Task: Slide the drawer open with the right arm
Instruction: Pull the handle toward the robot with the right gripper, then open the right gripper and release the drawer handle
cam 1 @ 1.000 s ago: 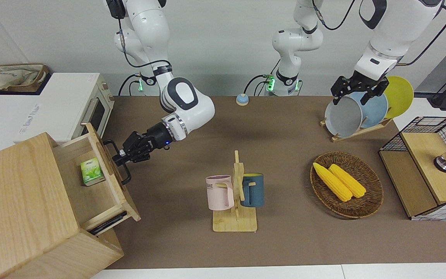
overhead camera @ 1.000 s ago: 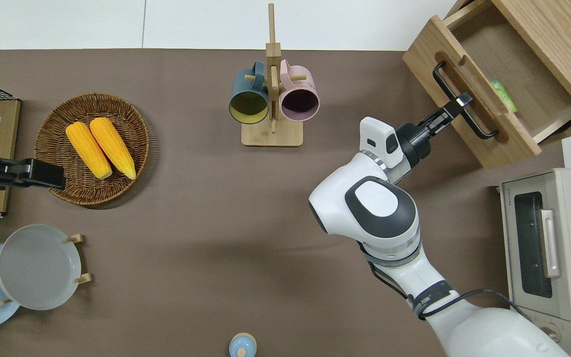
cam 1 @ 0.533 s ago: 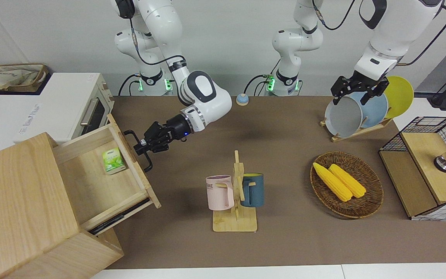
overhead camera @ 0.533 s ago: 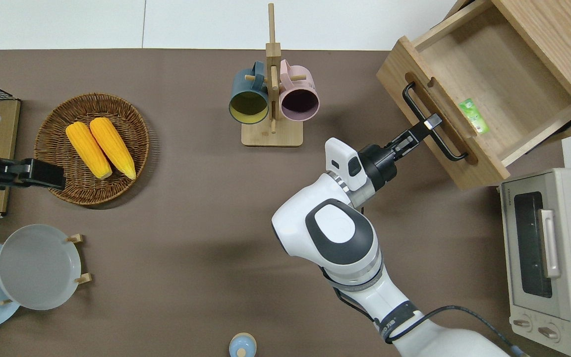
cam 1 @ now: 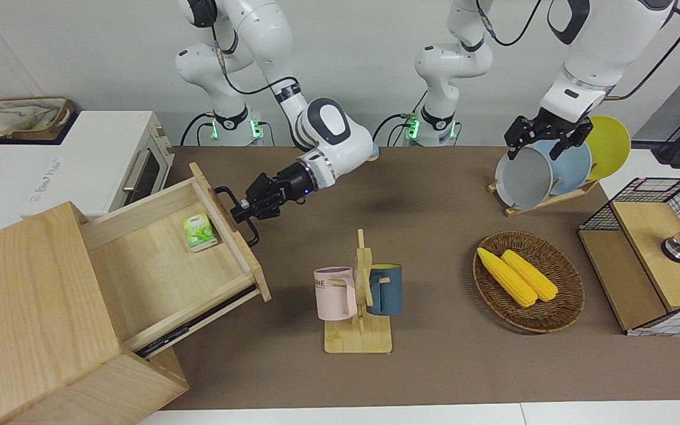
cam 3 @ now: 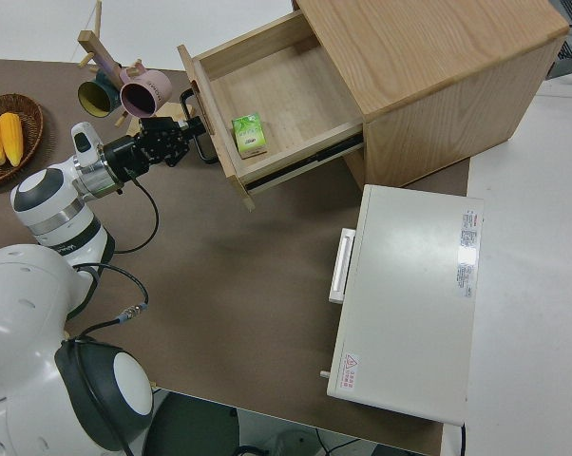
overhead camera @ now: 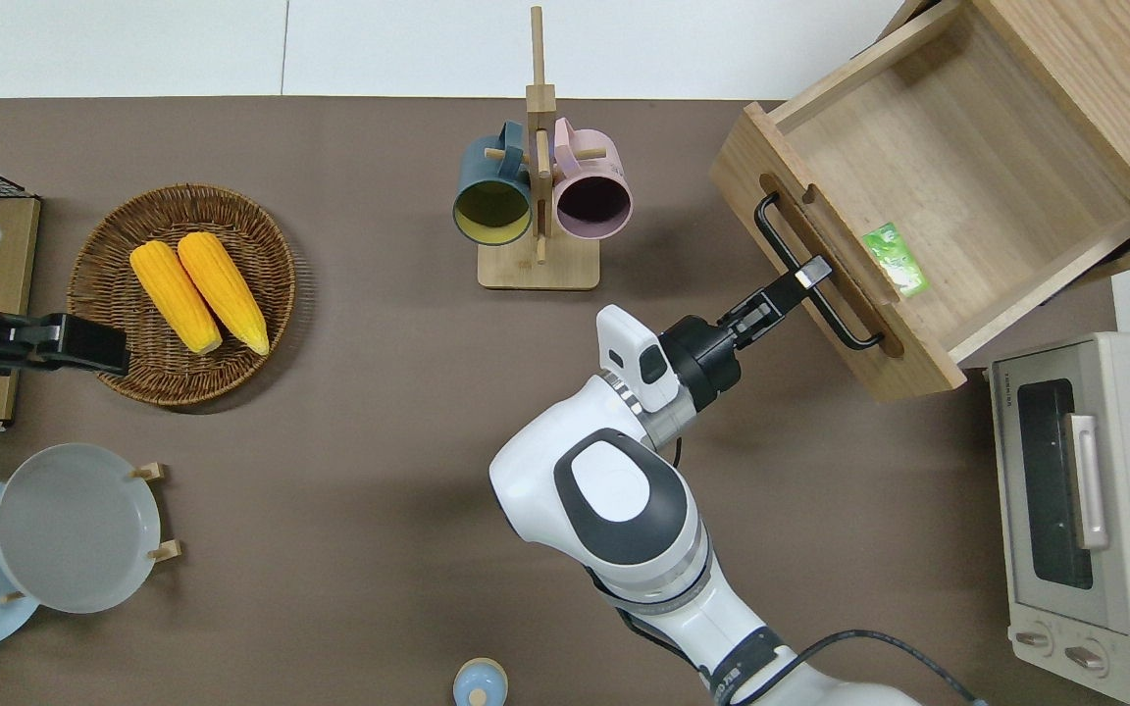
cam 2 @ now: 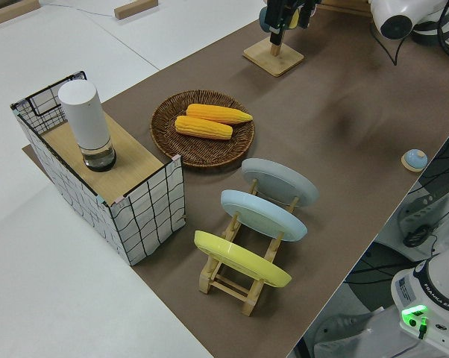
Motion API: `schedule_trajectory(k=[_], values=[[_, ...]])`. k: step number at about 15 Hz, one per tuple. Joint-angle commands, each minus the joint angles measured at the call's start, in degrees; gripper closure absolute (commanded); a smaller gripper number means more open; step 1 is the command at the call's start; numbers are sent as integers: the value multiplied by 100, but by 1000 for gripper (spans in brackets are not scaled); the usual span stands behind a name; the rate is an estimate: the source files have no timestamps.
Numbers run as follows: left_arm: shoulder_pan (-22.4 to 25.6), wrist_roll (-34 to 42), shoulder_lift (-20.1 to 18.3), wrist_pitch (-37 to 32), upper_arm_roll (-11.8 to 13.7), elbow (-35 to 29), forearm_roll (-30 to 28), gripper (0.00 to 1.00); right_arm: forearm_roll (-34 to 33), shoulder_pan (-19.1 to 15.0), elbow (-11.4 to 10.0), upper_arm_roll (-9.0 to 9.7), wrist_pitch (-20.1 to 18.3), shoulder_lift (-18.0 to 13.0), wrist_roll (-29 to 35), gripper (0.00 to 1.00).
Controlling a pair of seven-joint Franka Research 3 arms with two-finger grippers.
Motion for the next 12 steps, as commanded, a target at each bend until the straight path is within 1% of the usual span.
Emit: schedule_trajectory(k=[1, 3, 7, 8, 9, 10, 11, 12], values=[[31, 56, 65, -113, -40, 140, 98, 7, 174, 149, 195, -7, -295, 26, -324, 1000], [31, 56, 65, -113, -40, 140, 98, 7, 235, 263, 213, -15, -331, 26, -324, 1000], [31, 56, 65, -113, -40, 140, 98, 7, 244, 272, 248, -24, -358, 26, -368, 1000], [31, 56, 65, -113, -40, 149, 98, 7, 244, 272, 248, -33, -358, 35, -359, 976], [31, 56, 65, -113, -40, 140, 98, 7, 244, 272, 248, -33, -358, 53, -351, 886], [31, 56, 65, -113, -40, 140, 98, 7, 235, 272, 248, -42, -358, 61, -342, 738], [31, 56, 65, -113, -40, 149, 98, 7, 226, 272, 248, -59, -349, 88, -324, 325], [31, 47, 65, -113, -40, 140, 98, 7, 218, 263, 248, -68, -349, 97, -272, 14]])
